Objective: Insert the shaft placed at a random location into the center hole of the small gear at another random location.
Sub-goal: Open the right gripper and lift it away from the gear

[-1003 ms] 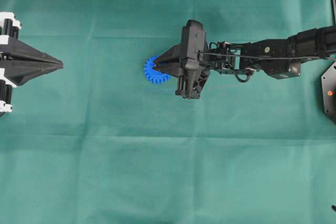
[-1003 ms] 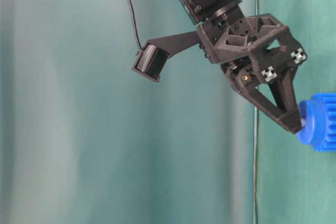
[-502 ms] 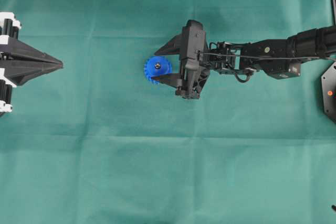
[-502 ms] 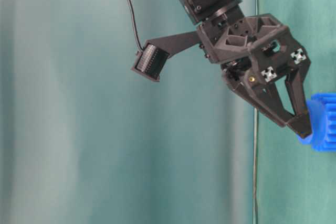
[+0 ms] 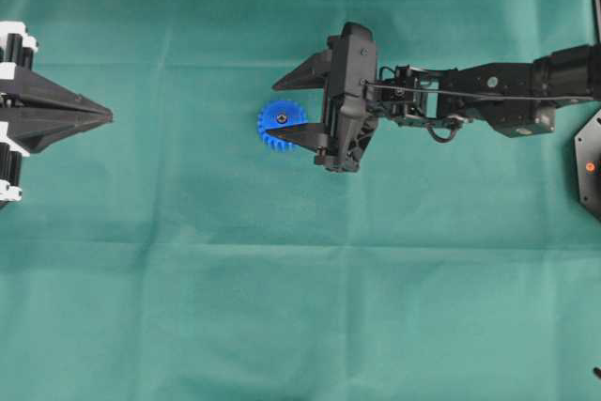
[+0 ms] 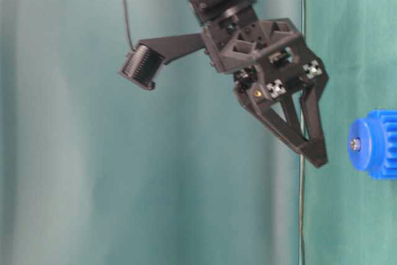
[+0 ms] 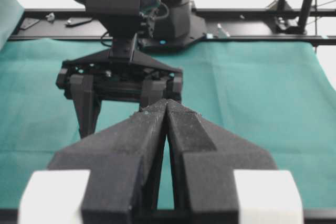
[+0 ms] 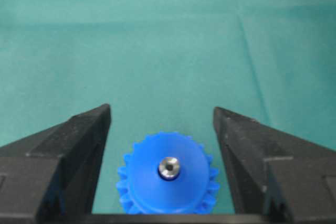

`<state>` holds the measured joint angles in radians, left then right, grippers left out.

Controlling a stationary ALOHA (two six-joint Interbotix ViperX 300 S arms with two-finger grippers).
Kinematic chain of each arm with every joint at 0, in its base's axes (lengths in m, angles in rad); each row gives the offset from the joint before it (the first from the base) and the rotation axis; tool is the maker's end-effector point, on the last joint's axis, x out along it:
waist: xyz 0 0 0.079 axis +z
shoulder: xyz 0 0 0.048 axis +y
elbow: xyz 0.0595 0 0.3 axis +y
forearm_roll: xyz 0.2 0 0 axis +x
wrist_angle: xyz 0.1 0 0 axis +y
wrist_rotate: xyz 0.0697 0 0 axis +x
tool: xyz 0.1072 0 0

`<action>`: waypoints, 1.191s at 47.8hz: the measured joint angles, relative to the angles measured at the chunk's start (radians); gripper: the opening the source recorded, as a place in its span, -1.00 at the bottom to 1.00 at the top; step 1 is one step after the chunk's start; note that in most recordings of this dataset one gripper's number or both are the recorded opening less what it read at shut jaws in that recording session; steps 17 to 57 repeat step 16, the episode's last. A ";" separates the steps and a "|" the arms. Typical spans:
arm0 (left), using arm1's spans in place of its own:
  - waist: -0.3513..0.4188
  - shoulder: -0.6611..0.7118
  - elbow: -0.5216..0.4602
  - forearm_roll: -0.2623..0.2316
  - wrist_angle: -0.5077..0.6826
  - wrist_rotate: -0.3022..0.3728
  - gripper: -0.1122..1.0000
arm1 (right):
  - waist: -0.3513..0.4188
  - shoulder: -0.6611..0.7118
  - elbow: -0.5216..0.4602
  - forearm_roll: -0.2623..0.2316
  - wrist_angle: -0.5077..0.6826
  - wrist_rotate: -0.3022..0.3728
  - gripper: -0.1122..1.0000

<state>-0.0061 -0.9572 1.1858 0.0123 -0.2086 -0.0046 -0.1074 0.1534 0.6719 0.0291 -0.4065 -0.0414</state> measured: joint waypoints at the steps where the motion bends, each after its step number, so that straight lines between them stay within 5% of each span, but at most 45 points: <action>1: 0.000 0.000 0.000 0.000 0.002 0.000 -0.80 | -0.002 -0.006 0.000 0.000 0.003 0.000 0.58; 57: 0.002 0.000 0.000 0.000 0.000 0.000 -0.80 | 0.000 -0.034 0.002 0.000 0.018 0.000 0.58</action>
